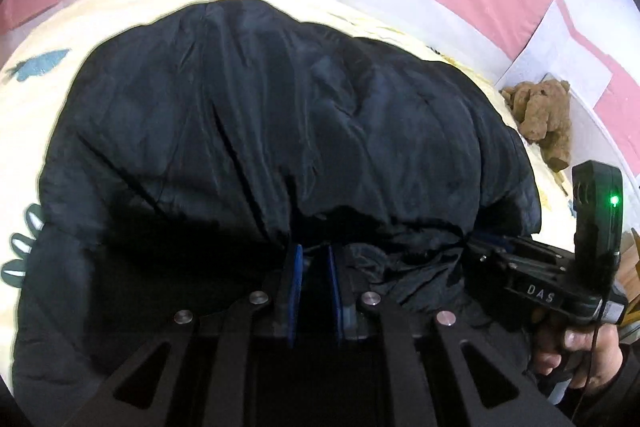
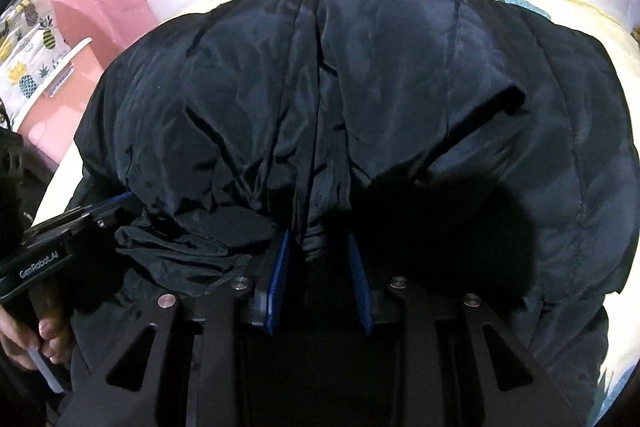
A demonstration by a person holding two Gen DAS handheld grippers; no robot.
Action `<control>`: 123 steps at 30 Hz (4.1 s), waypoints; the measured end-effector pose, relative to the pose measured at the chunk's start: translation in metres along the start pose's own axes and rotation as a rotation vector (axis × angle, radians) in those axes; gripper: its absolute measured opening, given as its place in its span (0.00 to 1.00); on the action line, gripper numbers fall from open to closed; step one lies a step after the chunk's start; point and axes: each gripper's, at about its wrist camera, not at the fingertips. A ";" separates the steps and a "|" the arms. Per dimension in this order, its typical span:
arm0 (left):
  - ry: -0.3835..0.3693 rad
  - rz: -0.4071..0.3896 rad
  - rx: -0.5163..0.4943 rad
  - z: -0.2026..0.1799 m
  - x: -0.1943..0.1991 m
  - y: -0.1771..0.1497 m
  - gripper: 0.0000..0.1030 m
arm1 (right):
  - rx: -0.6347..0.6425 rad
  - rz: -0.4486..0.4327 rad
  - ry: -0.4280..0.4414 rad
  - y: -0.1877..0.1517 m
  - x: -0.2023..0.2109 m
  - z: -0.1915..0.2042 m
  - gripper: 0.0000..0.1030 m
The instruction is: Fold large clothes
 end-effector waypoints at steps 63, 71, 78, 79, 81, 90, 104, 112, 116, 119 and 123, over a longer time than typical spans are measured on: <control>0.009 -0.092 -0.064 0.003 -0.009 0.030 0.11 | 0.073 -0.119 -0.091 0.028 -0.001 0.033 0.35; -0.053 -0.113 -0.153 -0.035 0.037 0.008 0.11 | 0.123 -0.151 -0.007 0.000 0.044 0.069 0.35; -0.012 -0.017 -0.106 -0.020 -0.008 -0.010 0.11 | 0.130 -0.071 -0.056 -0.016 -0.007 0.049 0.35; -0.007 -0.016 -0.108 -0.021 -0.010 -0.010 0.11 | 0.131 -0.074 -0.062 -0.016 -0.009 0.049 0.35; 0.001 -0.018 -0.113 -0.021 -0.012 -0.013 0.11 | 0.132 -0.081 -0.071 -0.018 -0.013 0.049 0.35; 0.023 -0.040 -0.131 -0.020 -0.020 -0.020 0.11 | 0.131 -0.097 -0.072 -0.024 -0.015 0.045 0.35; 0.116 -0.092 -0.191 -0.078 0.051 -0.028 0.11 | 0.110 -0.202 -0.033 -0.035 0.086 0.052 0.41; 0.110 -0.140 -0.195 -0.109 0.114 -0.055 0.11 | 0.120 -0.256 -0.024 -0.061 0.144 0.064 0.52; 0.116 -0.166 -0.186 -0.117 0.146 -0.072 0.11 | 0.120 -0.265 -0.018 -0.078 0.168 0.064 0.53; 0.116 -0.174 -0.184 -0.118 0.162 -0.082 0.11 | 0.118 -0.272 -0.017 -0.095 0.186 0.064 0.53; 0.124 -0.186 -0.194 -0.118 0.186 -0.101 0.18 | 0.112 -0.272 -0.016 -0.116 0.204 0.063 0.56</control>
Point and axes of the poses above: each gripper's, at about its wrist camera, not at the fingertips, and x roughly against the way its jaws point, z to its left, y to its top, and after that the axes turned 11 degrees about -z, right-handed
